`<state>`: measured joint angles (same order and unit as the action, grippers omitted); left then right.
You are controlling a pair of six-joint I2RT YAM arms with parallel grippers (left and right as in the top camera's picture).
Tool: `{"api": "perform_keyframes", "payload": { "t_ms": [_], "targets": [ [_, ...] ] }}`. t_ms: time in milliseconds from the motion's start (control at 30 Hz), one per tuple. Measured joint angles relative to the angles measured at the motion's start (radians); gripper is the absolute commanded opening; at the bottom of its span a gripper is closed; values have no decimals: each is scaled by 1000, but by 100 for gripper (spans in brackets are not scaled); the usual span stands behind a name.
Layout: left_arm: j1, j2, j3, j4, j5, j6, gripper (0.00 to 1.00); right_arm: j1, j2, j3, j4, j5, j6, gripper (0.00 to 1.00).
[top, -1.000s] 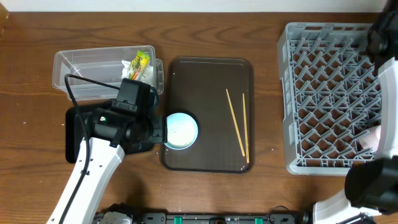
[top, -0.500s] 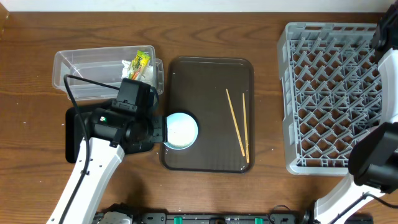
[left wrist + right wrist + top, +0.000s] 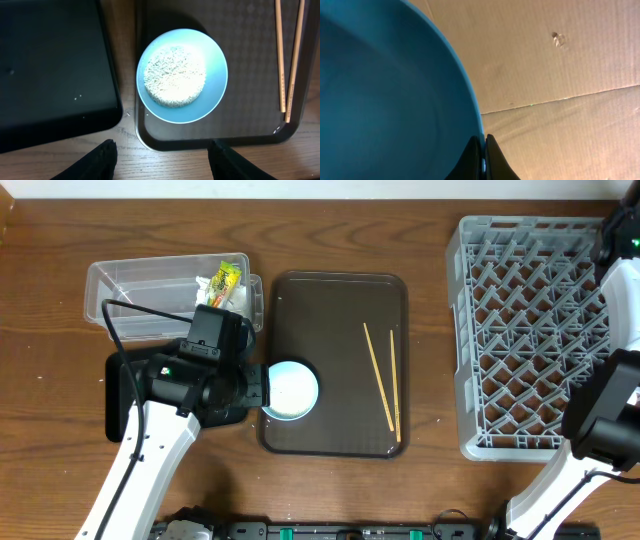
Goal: Sort waste into correct bins and load items into the dishwasher rack
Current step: 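Grasp the blue plate rim and stand it upright in the grey rack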
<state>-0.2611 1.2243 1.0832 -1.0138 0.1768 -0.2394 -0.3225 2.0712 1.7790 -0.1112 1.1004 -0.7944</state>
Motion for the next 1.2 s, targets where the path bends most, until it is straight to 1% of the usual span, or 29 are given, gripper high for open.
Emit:
{"api": "perform_keyframes", "payload": {
  "t_ms": [100, 267, 367, 633, 767, 900, 1000, 1100, 1200],
  "targets": [
    [0, 0, 0, 4, 0, 0, 62, -6, 0, -3, -10, 1, 16, 1],
    [0, 0, 0, 8, 0, -7, 62, -6, -1, -4, -94, 8, 123, 1],
    [0, 0, 0, 8, 0, -15, 61, 5, 0, -10, -103, 12, 161, 1],
    [0, 0, 0, 8, 0, -19, 62, 10, -1, -11, -104, 21, 196, 1],
    [0, 0, 0, 8, 0, -19, 61, 11, 0, -15, -69, 35, 200, 1],
    [0, 0, 0, 8, 0, -19, 61, 11, 0, -21, 24, 48, 166, 1],
    [0, 0, 0, 7, 0, -23, 61, 12, -1, -22, 66, 41, 78, 1],
    [0, 0, 0, 7, 0, -23, 61, 21, -2, -21, 45, 5, -11, 1],
    [0, 0, 0, 7, 0, -23, 62, 39, -13, -18, -33, -32, -50, 1]
  ]
}}
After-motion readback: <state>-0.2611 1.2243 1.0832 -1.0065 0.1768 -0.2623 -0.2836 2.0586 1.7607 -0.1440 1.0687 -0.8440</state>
